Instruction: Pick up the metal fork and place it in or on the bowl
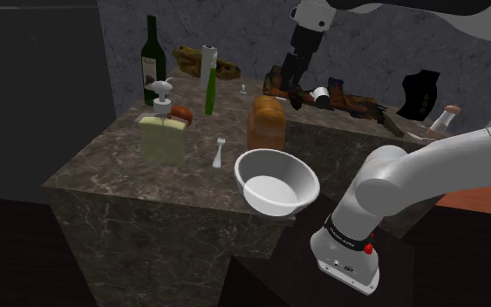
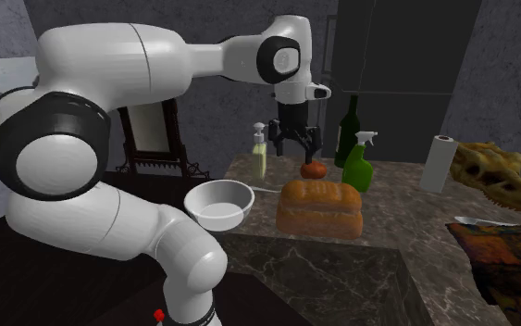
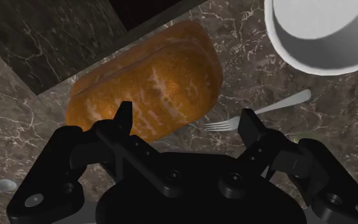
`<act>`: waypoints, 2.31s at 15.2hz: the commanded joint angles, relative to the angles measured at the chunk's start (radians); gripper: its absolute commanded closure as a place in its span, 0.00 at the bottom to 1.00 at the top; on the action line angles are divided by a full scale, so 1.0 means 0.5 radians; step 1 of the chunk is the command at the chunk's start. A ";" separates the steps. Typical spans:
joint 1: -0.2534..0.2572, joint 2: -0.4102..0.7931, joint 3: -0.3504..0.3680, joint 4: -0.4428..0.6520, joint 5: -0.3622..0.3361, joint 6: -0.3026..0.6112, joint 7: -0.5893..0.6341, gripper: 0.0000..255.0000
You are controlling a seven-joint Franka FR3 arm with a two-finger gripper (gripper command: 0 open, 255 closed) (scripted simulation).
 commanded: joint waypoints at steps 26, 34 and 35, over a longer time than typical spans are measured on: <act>-0.183 1.043 0.750 -0.095 0.607 0.866 2.188 0.00; -0.177 1.087 0.765 -0.154 0.612 0.970 2.190 0.00; -0.177 1.087 0.765 -0.154 0.612 0.970 2.190 0.00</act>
